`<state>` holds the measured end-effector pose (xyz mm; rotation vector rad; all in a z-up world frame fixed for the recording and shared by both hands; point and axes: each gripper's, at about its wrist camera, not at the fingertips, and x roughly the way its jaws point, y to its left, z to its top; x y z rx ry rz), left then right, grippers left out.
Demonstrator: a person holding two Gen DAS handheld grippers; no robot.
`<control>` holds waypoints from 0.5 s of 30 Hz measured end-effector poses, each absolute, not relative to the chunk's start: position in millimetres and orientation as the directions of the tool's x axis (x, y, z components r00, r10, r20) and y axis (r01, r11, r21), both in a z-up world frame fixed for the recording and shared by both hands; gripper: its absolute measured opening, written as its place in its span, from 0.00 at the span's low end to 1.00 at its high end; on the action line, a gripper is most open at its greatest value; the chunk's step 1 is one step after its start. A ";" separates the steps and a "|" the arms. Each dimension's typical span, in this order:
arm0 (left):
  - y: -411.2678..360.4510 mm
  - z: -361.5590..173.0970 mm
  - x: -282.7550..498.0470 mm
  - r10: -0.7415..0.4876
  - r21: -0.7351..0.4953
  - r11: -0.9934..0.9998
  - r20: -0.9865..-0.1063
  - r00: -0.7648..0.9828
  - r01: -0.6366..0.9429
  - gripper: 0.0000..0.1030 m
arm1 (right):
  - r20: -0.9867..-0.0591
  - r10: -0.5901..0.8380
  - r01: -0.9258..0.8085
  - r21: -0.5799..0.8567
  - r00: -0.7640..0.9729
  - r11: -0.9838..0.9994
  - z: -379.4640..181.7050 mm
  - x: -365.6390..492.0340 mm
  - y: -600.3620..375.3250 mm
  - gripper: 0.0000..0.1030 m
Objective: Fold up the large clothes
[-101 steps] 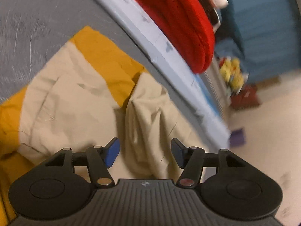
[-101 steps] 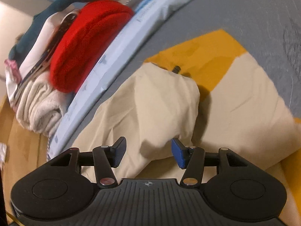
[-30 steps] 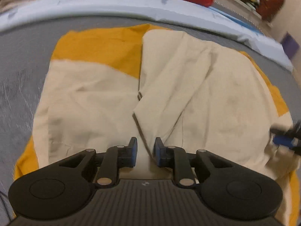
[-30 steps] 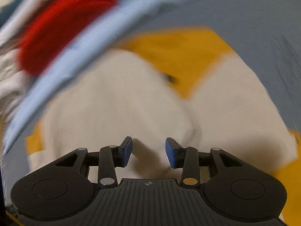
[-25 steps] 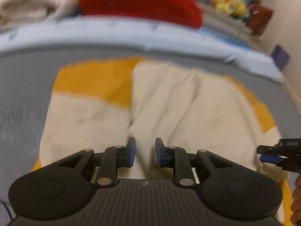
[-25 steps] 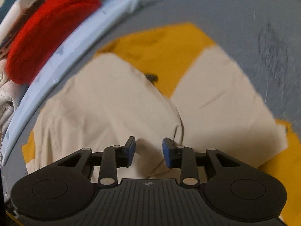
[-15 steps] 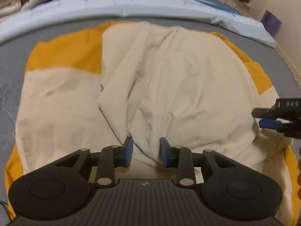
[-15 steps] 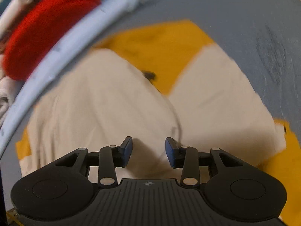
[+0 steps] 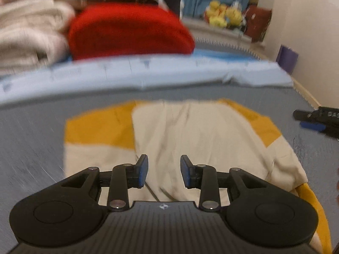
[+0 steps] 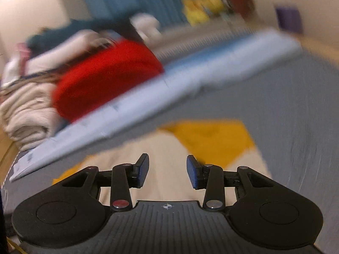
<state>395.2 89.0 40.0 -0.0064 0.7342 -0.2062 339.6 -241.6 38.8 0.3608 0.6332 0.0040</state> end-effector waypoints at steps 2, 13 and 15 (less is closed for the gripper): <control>97.6 59.4 375.8 -0.193 -0.065 0.979 -0.613 0.766 0.194 0.36 | -0.516 0.122 0.039 0.291 0.848 0.956 60.1 322.9 -240.1 0.40; 157.5 176.2 195.5 -0.149 -0.108 0.988 -0.452 0.879 0.112 0.36 | -0.249 0.168 -0.114 0.217 0.954 0.970 195.0 135.1 -250.5 0.40; 162.4 201.1 153.4 -0.138 -0.097 0.989 -0.420 0.897 0.107 0.36 | -0.212 0.168 -0.126 0.198 0.963 0.972 216.7 89.9 -257.8 0.40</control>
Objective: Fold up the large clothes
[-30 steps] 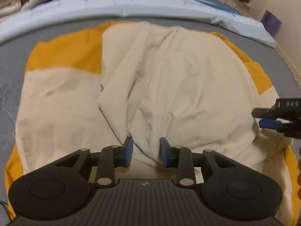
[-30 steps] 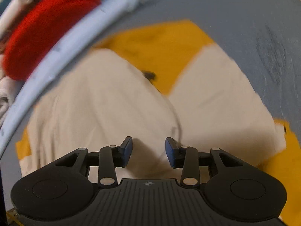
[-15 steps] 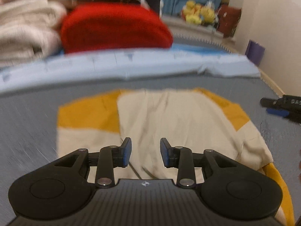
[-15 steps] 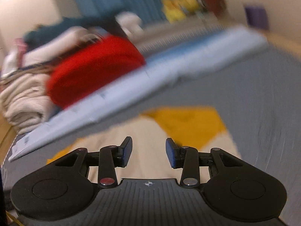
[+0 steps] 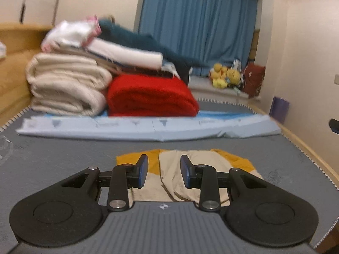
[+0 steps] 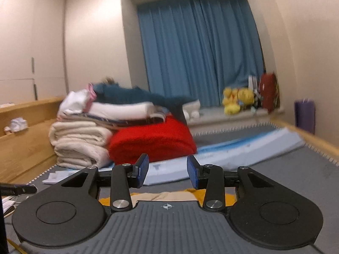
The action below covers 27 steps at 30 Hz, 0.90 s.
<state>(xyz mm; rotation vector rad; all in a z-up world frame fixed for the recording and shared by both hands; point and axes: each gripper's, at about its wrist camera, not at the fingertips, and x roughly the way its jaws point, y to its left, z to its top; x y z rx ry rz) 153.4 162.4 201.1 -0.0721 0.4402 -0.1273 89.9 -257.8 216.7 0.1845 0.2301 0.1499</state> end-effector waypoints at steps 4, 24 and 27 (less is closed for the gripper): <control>163.8 243.9 76.7 -0.160 -0.121 0.985 -0.368 0.916 0.124 0.36 | -0.147 0.154 -0.123 0.199 0.977 0.972 255.6 10.6 -279.4 0.43; 151.0 94.4 -16.1 -0.088 -0.161 0.987 -0.536 0.839 0.001 0.39 | -0.372 -0.057 0.169 0.276 0.927 0.946 122.2 -50.1 -362.8 0.25; 166.4 42.6 11.9 -0.009 -0.111 0.990 -0.681 0.732 -0.091 0.39 | -0.541 -0.092 0.261 0.243 0.836 0.934 60.6 -9.3 -367.5 0.25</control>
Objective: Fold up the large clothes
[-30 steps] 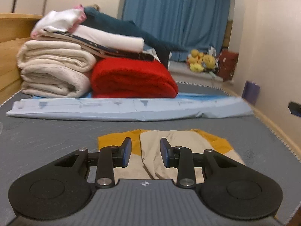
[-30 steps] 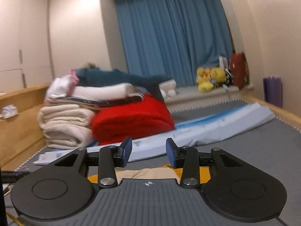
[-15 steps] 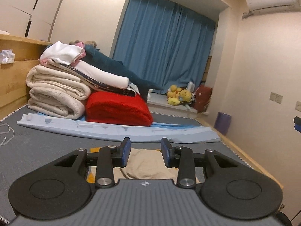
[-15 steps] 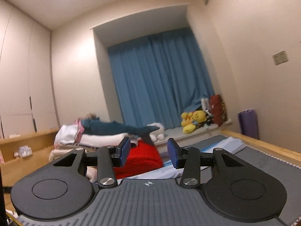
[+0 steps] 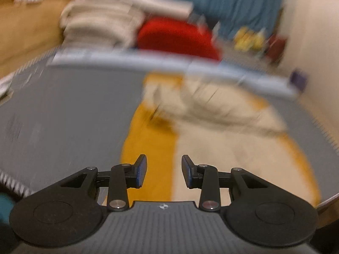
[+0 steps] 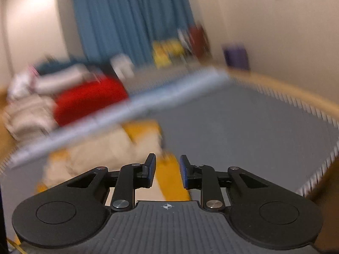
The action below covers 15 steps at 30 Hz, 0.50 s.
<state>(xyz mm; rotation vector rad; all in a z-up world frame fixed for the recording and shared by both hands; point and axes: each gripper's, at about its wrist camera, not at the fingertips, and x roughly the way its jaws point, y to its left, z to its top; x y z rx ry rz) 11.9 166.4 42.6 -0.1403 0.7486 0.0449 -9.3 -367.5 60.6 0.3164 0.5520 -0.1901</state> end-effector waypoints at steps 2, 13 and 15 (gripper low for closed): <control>186.0 23.6 28.9 -0.008 -0.150 0.976 -0.750 0.661 -0.159 0.39 | -0.644 -0.093 0.306 0.228 0.759 0.924 21.5 13.7 -370.3 0.25; 234.4 -34.2 63.7 0.059 -0.093 0.945 -0.894 0.444 -0.312 0.50 | -0.896 -0.041 0.431 0.172 0.442 0.886 -87.0 74.1 -372.4 0.39; 233.9 -44.4 70.7 0.079 -0.058 0.949 -0.908 0.412 -0.310 0.50 | -0.899 -0.045 0.421 0.159 0.435 0.893 -92.6 74.6 -367.3 0.40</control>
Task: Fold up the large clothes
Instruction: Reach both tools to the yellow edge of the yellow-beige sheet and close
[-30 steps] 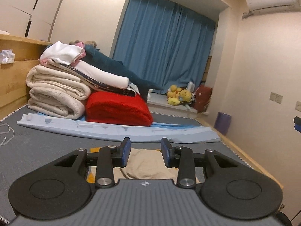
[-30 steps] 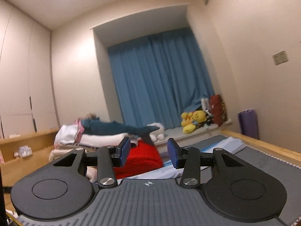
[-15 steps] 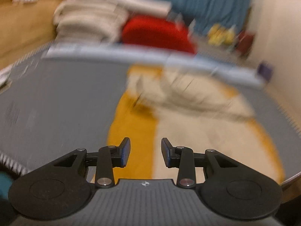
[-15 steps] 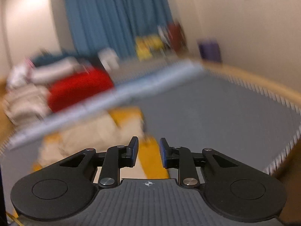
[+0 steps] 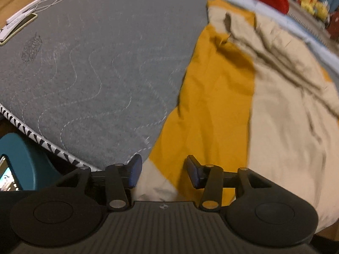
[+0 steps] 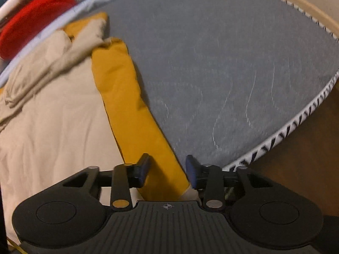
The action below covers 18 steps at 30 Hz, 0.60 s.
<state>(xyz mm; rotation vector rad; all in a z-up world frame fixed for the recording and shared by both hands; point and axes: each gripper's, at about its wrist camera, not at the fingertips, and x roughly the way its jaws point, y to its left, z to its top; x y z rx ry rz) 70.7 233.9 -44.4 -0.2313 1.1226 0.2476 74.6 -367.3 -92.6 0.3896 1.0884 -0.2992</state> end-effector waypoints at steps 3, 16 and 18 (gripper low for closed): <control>233.8 -51.8 73.9 0.078 -0.050 0.953 -0.912 0.403 -0.300 0.50 | -0.898 -0.064 0.394 0.125 0.435 0.911 -96.3 73.7 -361.0 0.42; 235.0 -27.4 55.3 0.017 -0.118 0.958 -0.888 0.459 -0.262 0.06 | -0.850 -0.010 0.398 0.236 0.526 0.886 -68.4 51.8 -369.9 0.02; 237.1 -35.8 60.2 0.021 -0.107 0.954 -0.908 0.419 -0.281 0.10 | -0.862 -0.014 0.407 0.224 0.506 0.886 -72.8 54.7 -369.7 0.04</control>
